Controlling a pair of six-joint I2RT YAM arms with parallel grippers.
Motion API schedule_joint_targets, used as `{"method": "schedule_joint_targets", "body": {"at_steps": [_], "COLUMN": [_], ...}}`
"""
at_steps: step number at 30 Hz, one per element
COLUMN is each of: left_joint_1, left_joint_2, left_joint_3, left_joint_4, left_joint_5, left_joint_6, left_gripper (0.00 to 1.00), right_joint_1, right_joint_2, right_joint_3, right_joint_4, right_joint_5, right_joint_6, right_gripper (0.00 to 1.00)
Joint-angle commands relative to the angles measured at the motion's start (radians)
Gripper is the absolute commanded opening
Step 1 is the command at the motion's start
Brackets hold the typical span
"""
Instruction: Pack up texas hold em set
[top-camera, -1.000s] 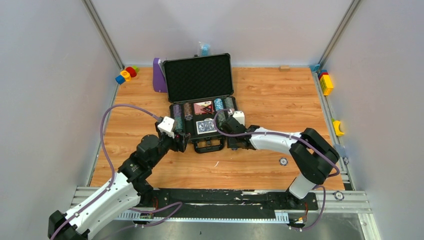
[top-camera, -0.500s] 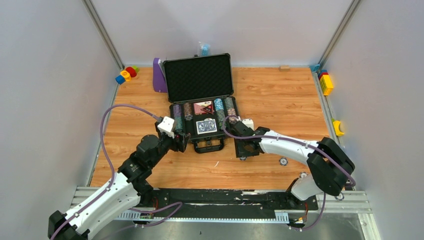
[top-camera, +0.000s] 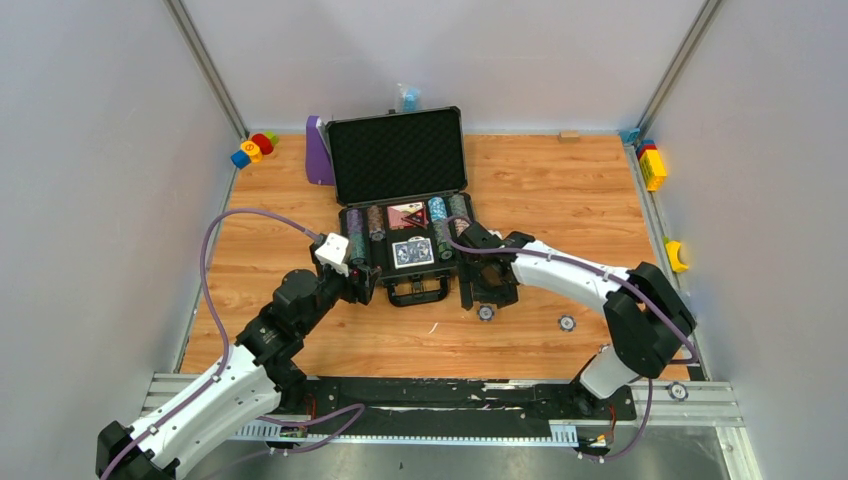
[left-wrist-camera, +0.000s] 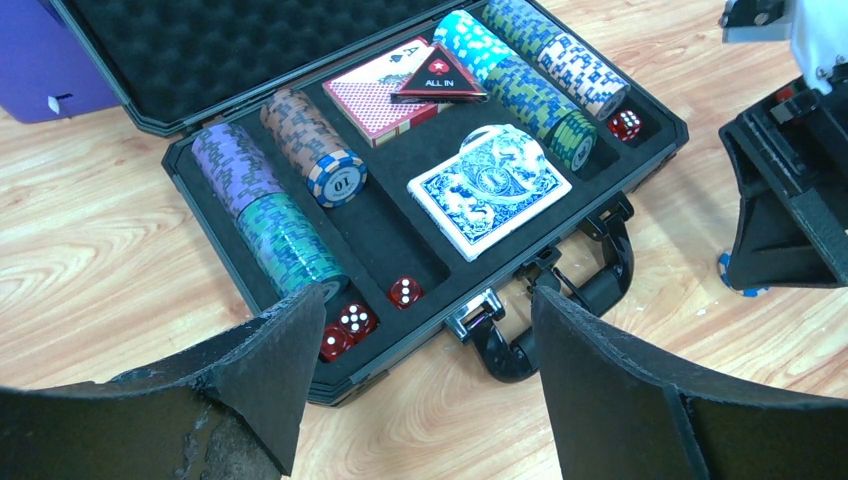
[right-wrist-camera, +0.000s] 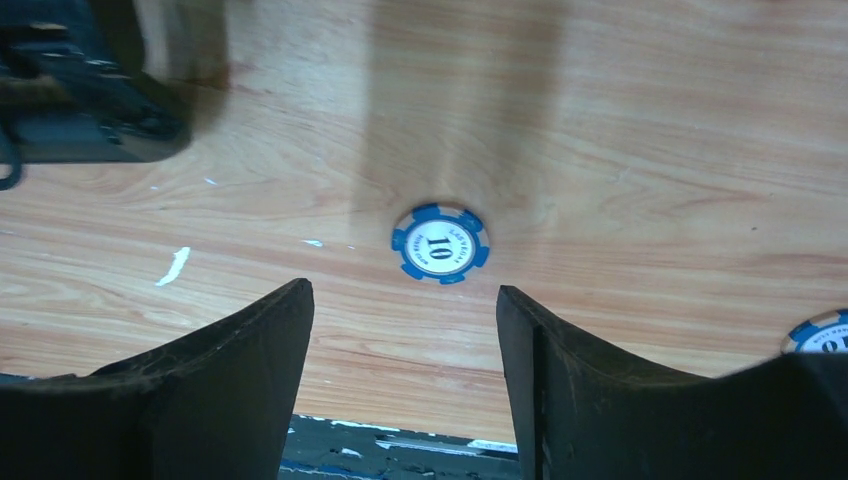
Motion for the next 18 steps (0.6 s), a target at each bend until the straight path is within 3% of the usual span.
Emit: {"method": "schedule_joint_targets", "body": {"at_steps": [1, 13, 18], "left_joint_1": [0.006, 0.006, 0.005], "left_joint_2": [-0.010, -0.009, -0.022], "left_joint_3": [0.010, 0.010, 0.010], "left_joint_4": [0.026, 0.027, 0.019], "left_joint_5": [0.010, 0.019, 0.010], "left_joint_6": [0.014, 0.011, 0.011], "left_gripper": [0.84, 0.84, 0.84], "right_joint_1": [-0.019, -0.029, -0.029], "right_joint_2": [0.033, 0.121, 0.161], "right_joint_3": [0.015, -0.019, -0.042], "right_joint_4": [-0.056, 0.017, 0.050], "right_joint_5": [-0.011, 0.013, 0.008], "right_joint_6": [-0.014, -0.012, -0.008], "right_gripper": [0.68, 0.63, 0.50]}}
